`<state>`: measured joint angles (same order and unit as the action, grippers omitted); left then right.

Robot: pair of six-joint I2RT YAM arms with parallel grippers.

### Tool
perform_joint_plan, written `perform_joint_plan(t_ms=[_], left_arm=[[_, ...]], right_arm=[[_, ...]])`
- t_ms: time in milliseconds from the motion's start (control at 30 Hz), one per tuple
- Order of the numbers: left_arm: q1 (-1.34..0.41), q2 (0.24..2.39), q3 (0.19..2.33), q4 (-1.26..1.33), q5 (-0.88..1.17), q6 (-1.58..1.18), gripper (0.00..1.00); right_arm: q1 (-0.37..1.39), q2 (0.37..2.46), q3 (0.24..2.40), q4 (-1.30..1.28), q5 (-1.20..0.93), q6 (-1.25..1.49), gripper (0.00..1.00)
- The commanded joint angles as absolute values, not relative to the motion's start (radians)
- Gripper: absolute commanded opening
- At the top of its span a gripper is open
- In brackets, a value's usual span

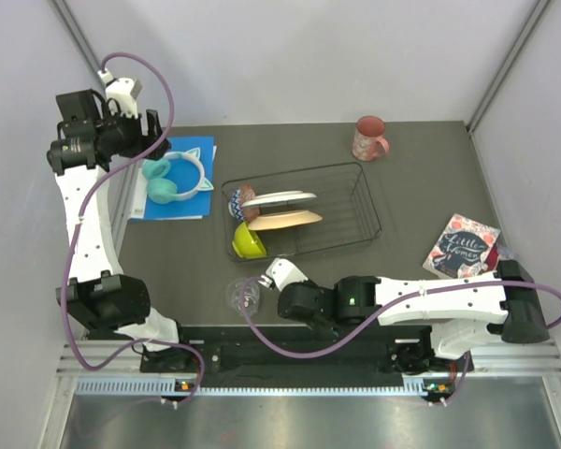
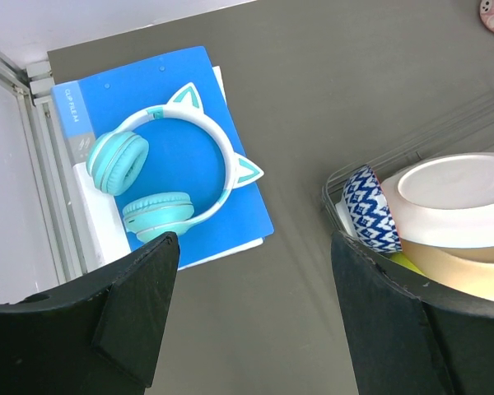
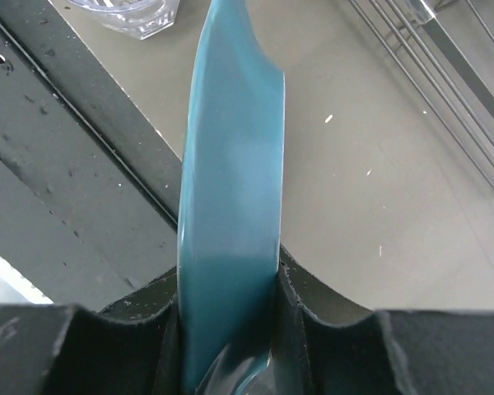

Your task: Load the mixed dishes into the dish rack

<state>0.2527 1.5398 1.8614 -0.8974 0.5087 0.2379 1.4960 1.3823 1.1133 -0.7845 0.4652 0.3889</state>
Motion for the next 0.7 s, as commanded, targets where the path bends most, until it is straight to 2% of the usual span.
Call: perform_joint_plan(t_ms=[0,333,567,667], left_arm=[[0.261,1.493,1.847,-0.853,0.526,0.238,0.79],[0.259,1.48,1.819,-0.839,0.526,0.233,0.79],[0.264,1.47,1.795,-0.824,0.52,0.236,0.79],[0.264,1.47,1.787,-0.819,0.518,0.238,0.79]], right_arm=[[1.49,1.387,1.115,-0.867,0.448,0.407,0.0],[1.537,1.246,1.193,-0.821,0.829,0.206,0.0],[1.539,1.235,1.207,-0.775,0.83,0.17,0.0],[1.543,1.239,1.296,-0.79,0.845,0.071,0.0]])
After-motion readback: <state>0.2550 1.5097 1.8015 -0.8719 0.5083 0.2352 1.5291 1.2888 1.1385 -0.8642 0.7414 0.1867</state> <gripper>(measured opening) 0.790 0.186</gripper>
